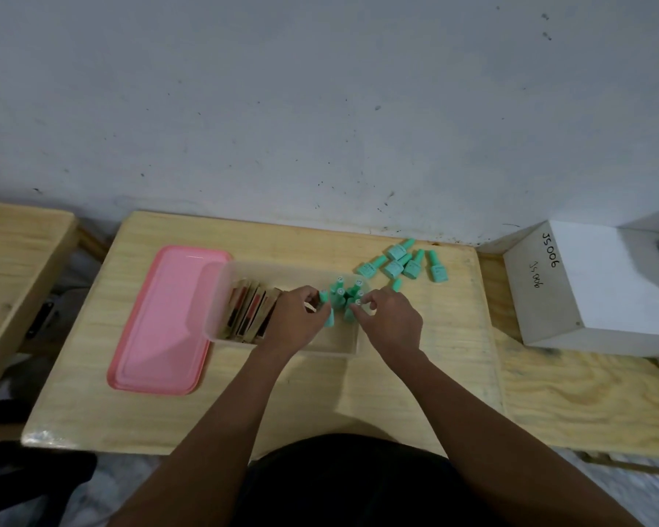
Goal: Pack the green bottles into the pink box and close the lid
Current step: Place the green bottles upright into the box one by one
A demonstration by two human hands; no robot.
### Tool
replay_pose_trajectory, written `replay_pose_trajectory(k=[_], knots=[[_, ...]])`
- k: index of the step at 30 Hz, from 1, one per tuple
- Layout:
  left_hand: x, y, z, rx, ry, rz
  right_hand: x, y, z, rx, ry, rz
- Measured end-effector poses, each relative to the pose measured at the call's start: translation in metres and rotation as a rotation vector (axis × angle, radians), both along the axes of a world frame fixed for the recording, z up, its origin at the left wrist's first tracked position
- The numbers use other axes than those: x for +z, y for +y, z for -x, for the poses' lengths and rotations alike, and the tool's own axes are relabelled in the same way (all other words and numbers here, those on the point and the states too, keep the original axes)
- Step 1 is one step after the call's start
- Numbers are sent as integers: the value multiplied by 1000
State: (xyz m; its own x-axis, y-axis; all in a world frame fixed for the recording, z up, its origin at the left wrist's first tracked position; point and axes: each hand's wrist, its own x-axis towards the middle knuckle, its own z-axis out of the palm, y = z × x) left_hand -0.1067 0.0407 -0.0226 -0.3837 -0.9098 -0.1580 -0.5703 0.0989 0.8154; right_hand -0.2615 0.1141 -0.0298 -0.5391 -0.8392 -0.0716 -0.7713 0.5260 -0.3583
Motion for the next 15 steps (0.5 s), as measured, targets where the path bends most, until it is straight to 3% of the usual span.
replay_pose_trajectory(k=[15], knots=[[-32,4,15,-21,-87,10,-8,7,2,19,80,30]])
